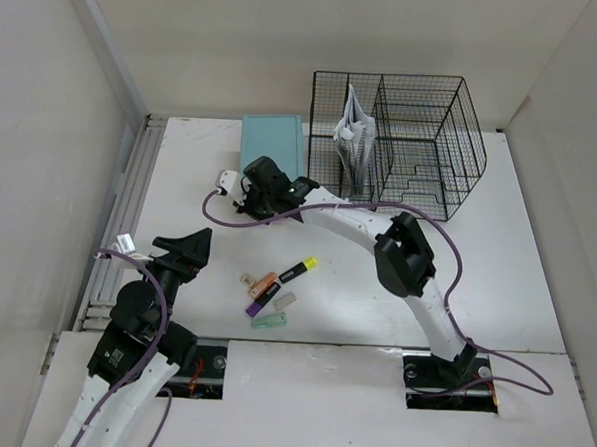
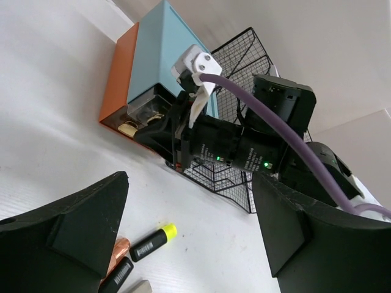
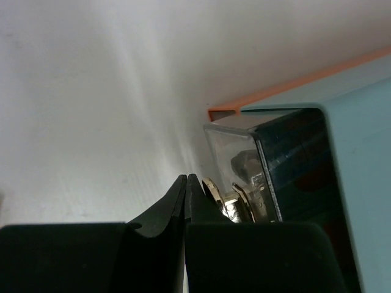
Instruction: Organize the desk
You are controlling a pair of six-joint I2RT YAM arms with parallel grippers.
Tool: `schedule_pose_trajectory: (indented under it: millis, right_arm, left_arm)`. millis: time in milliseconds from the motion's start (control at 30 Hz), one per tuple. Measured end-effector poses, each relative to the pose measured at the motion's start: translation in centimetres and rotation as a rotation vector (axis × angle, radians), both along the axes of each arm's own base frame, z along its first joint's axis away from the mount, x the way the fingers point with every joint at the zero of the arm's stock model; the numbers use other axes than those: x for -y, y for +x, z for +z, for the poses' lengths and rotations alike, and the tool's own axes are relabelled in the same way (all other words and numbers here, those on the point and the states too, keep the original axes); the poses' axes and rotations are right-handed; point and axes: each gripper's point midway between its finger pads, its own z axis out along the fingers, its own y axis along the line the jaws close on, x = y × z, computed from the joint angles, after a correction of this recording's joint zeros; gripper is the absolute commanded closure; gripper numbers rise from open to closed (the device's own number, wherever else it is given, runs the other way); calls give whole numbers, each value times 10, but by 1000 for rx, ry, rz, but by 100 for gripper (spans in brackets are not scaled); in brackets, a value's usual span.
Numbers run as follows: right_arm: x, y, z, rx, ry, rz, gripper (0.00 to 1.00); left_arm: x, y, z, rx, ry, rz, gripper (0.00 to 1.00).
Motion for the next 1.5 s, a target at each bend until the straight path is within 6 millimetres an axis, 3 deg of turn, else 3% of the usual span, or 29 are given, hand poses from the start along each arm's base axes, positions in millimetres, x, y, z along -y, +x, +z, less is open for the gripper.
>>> schedule_pose_trajectory:
  millis: [233,500,567,600,633,667,700,767,833,867,933,967,1000,1067,1100,1133,1200,1233,1367,1500]
  right_arm:
    - [6,32,7,119,-2,-144,100]
    - [11,33,-4,119,-10,-179,98]
    - [7,19,-8,64,1,-96,83]
    - [8,11,-7,35,4,-54,70]
    - [13,1,-5,7,0,-22,38]
    - [19,-6,1,-6,-1,-8,15]
    - [26,-11,11,5,2,-2,1]
    - [48,-13,44,83,3,-38,0]
    - [73,-8,100,241,48,-104,0]
    - [88,-6,130,313,77,-140,6]
    - [116,-2,195,423,175,-211,45]
    - [130,1,226,462,242,-247,88]
    - [147,5,253,491,303,-281,100]
    - [176,11,287,507,399,-332,100]
    - [190,14,297,502,435,-346,82]
    - [200,18,301,487,462,-350,61]
    - [210,21,296,432,498,-328,41]
    - [210,21,289,394,508,-298,37]
    - [208,15,248,212,509,-211,44]
    - [210,3,229,117,524,-171,46]
  left_arm:
    - [1,0,0,1,-1,-6,22]
    - [3,0,4,17,-9,-15,23]
    - [4,0,6,22,-13,-22,27]
    - [5,1,6,25,-16,-25,29]
    - [7,1,7,31,-19,-32,32]
    - [9,2,5,25,-19,-36,32]
    - [11,4,4,25,-18,-45,37]
    - [17,9,1,18,-17,-62,44]
    - [25,16,-6,5,-14,-84,56]
    - [31,20,-10,-2,-14,-100,59]
    - [45,30,-23,-23,-19,-141,61]
    - [53,35,-32,-38,-24,-166,63]
    - [62,40,-41,-58,-30,-192,63]
    - [79,52,-67,-118,-44,-243,62]
    - [89,56,-81,-156,-48,-273,50]
    - [97,61,-91,-188,-50,-295,42]
    - [112,70,-111,-247,-58,-339,36]
    - [118,73,-120,-271,-60,-357,30]
    - [138,91,-131,-299,-69,-407,27]
    - [158,122,-111,-241,-90,-433,27]
